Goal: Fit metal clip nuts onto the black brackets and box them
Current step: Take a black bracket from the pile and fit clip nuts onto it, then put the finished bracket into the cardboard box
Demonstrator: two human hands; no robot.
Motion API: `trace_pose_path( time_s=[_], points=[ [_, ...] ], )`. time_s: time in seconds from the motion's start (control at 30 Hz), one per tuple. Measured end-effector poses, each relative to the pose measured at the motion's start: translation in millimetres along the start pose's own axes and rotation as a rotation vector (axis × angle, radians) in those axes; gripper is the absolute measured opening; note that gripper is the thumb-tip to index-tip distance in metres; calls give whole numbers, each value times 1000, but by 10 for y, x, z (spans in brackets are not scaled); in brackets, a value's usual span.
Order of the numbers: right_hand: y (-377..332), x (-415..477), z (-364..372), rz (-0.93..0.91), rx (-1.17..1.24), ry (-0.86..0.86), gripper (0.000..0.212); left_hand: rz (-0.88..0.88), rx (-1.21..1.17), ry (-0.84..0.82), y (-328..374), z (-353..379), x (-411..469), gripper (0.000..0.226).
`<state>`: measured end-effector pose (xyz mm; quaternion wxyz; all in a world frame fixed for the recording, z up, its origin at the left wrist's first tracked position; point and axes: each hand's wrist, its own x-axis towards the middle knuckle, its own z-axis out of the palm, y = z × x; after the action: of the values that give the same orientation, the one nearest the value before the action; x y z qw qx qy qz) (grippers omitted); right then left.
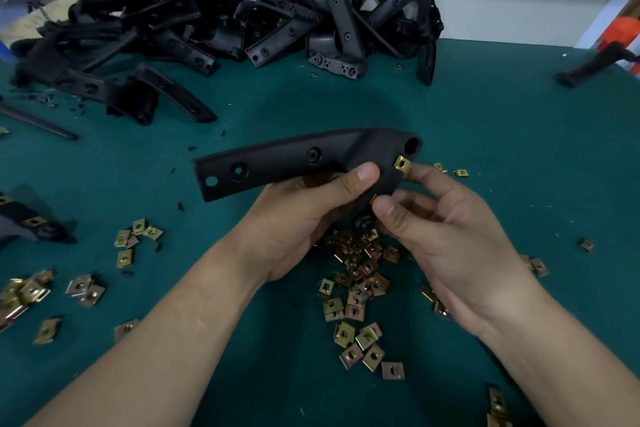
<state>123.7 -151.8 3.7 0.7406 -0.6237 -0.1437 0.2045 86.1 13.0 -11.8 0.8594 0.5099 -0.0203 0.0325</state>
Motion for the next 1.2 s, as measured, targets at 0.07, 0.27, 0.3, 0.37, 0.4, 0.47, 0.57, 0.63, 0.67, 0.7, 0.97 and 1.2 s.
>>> trace_pose_path(
  time_s=[0.07,0.27,0.3,0.37,0.4,0.47,0.57,0.63,0.67,0.7,0.97,1.2],
  points=[
    [-54,15,-48,-48,-1,20,38,62,-22,77,53,-43,18,37],
    [-237,120,-143,-178,-168,126,29,226,-51,278,229,-304,26,11],
    [-272,134,-157,-175,-196,142,30,245,3,297,211,-285,28,11],
    [-379,117,-188,-175,-218,178,34,265,91,332,178,-206,13,13],
    [-443,79,-213,-186,-233,192,35,261,123,347,167,-152,-5,15],
    [-565,-45,-277,-222,-297,212,35,239,184,355,151,-20,-49,18],
    [-698,-320,-422,-217,-312,275,32,180,300,283,138,264,-91,21],
    [-758,-567,-590,-214,-298,355,29,144,396,202,129,521,-121,25],
    [-783,-710,-689,-215,-294,399,29,132,437,162,127,663,-140,26],
    [-809,-864,-797,-216,-286,445,28,124,475,127,125,812,-162,26],
    [-792,-2424,-1672,-178,-100,869,25,148,601,-175,-383,2254,-473,29],
    [-661,-3799,-2051,-136,-32,1143,25,39,600,-482,-1162,3203,-882,27]
  ],
)
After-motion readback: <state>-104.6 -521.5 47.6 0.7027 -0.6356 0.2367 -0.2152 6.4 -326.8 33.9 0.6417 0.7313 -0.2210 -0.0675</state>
